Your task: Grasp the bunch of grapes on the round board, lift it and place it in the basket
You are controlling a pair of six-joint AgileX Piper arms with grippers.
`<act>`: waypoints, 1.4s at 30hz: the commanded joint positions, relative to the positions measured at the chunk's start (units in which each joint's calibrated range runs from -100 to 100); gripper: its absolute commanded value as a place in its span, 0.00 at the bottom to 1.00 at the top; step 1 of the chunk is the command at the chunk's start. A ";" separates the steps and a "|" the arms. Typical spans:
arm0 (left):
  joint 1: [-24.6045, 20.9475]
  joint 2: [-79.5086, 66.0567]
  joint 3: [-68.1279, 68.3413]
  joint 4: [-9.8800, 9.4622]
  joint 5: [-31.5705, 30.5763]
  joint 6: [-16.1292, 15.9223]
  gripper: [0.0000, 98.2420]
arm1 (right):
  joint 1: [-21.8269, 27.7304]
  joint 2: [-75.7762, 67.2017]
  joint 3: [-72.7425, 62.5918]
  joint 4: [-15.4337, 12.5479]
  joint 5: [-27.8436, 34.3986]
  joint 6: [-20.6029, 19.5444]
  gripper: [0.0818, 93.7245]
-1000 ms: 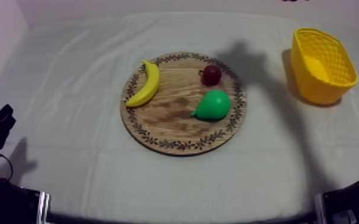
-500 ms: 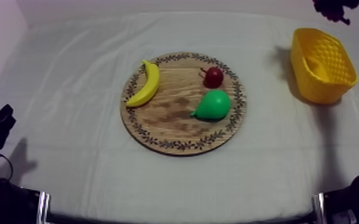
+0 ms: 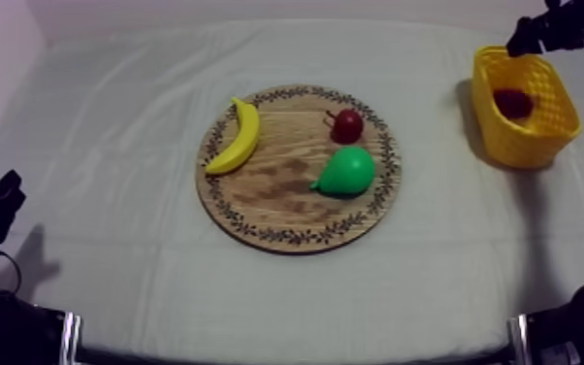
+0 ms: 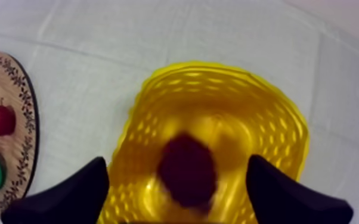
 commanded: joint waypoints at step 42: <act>-0.02 0.05 0.00 0.00 -0.01 0.02 0.00 | -6.26 -71.02 42.92 -0.94 -7.88 -4.12 0.06</act>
